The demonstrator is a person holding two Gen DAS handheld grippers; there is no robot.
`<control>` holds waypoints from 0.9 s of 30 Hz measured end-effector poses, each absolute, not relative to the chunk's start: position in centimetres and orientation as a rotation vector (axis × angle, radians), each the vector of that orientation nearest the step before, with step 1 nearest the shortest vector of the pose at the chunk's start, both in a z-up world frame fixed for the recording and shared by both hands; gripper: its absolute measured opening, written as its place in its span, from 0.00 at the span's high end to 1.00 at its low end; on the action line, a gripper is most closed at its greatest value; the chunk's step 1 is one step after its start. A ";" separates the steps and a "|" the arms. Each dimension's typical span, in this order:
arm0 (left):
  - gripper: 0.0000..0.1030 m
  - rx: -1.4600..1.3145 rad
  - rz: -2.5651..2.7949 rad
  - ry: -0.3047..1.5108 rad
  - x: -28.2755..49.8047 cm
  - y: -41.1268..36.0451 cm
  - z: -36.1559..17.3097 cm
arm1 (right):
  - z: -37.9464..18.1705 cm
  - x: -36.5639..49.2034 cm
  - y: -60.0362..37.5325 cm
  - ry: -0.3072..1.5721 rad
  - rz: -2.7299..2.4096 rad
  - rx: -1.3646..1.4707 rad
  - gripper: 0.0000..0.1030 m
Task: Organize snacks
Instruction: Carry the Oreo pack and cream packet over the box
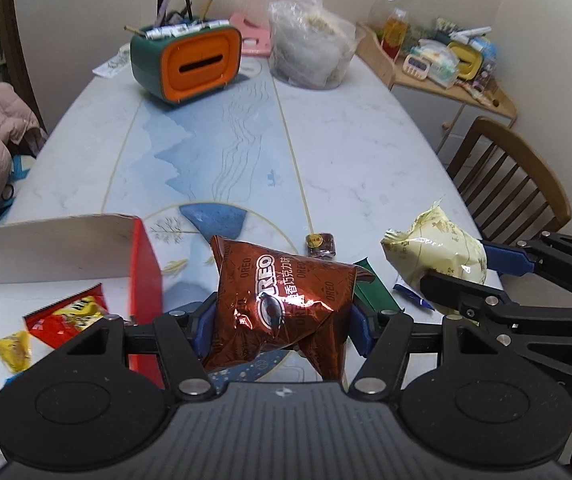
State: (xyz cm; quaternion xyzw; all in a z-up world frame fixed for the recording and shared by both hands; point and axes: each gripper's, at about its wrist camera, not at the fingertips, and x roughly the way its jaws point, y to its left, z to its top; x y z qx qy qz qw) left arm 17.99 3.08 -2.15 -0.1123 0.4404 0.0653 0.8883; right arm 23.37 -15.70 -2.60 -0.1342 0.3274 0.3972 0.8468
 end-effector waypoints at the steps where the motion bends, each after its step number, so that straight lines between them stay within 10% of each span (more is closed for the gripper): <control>1: 0.39 -0.231 0.132 0.905 17.4 3.3 -1.8 | -2.3 22.8 -15.4 0.687 0.833 -0.277 0.61; 27: 0.39 -0.154 0.184 0.703 3.2 14.4 2.5 | 0.5 10.9 -4.7 0.592 0.808 -0.182 0.61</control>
